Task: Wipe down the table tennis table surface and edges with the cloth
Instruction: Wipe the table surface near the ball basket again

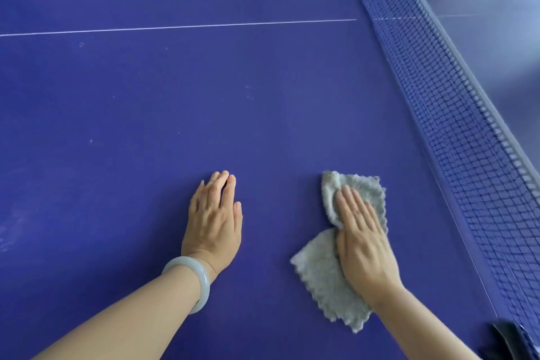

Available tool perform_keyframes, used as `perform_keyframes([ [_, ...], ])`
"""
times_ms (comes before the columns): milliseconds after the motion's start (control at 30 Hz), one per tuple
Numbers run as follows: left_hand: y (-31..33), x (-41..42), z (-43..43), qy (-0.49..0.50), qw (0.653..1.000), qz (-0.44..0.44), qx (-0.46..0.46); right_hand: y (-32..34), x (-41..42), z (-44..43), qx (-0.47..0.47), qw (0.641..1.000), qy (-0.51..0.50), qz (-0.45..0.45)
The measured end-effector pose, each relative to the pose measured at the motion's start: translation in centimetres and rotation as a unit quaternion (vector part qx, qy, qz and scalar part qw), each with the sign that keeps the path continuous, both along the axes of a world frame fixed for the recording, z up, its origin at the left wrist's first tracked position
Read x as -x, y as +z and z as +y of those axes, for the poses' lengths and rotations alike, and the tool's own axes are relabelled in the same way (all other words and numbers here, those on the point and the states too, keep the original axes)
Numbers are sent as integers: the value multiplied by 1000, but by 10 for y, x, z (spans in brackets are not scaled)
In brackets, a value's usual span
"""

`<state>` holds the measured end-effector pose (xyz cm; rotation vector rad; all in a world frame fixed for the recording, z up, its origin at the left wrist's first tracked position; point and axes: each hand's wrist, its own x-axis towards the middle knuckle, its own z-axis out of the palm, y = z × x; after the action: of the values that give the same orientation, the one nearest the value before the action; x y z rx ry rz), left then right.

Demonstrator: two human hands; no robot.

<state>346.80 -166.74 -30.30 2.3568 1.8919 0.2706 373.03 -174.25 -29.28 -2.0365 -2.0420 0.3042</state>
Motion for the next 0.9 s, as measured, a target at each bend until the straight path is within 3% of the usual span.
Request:
perform_keyframes([
  [100, 2, -2, 0, 5, 1000, 2, 8, -4, -10, 35, 17, 984, -178, -2],
  [167, 2, -2, -1, 5, 1000, 5, 8, -5, 23, 34, 6, 976, -218, 8],
  [233, 3, -1, -2, 2, 1000, 2, 8, -12, 69, 1, -10, 988, -151, 4],
  [300, 3, -1, -2, 2, 1000, -4, 10, -11, 85, -45, 1, 1000, 1, 15],
  [367, 2, -1, -2, 3, 1000, -7, 11, -9, 48, -60, 6, 994, 103, 23],
  [400, 3, -1, -2, 2, 1000, -9, 10, -7, 20, -58, 4, 996, 87, 19],
  [467, 4, -1, 0, 0, 1000, -12, 14, 1, -32, -43, 15, 999, -50, -3],
  [533, 5, -2, -1, -2, 1000, -7, 21, 3, -62, -21, 42, 977, -207, -15],
  [633, 6, -2, -1, 2, 1000, -1, 24, -3, -31, 4, 54, 946, -320, -10],
  [700, 8, -4, -2, 4, 1000, -2, 21, -10, 11, 0, 31, 961, -275, -14],
  [800, 9, -4, -2, 3, 1000, -5, 19, -9, 28, -22, 28, 993, -117, -10],
  [900, 8, -1, -3, -1, 1000, -6, 22, -6, -9, -26, 44, 988, -146, -27],
])
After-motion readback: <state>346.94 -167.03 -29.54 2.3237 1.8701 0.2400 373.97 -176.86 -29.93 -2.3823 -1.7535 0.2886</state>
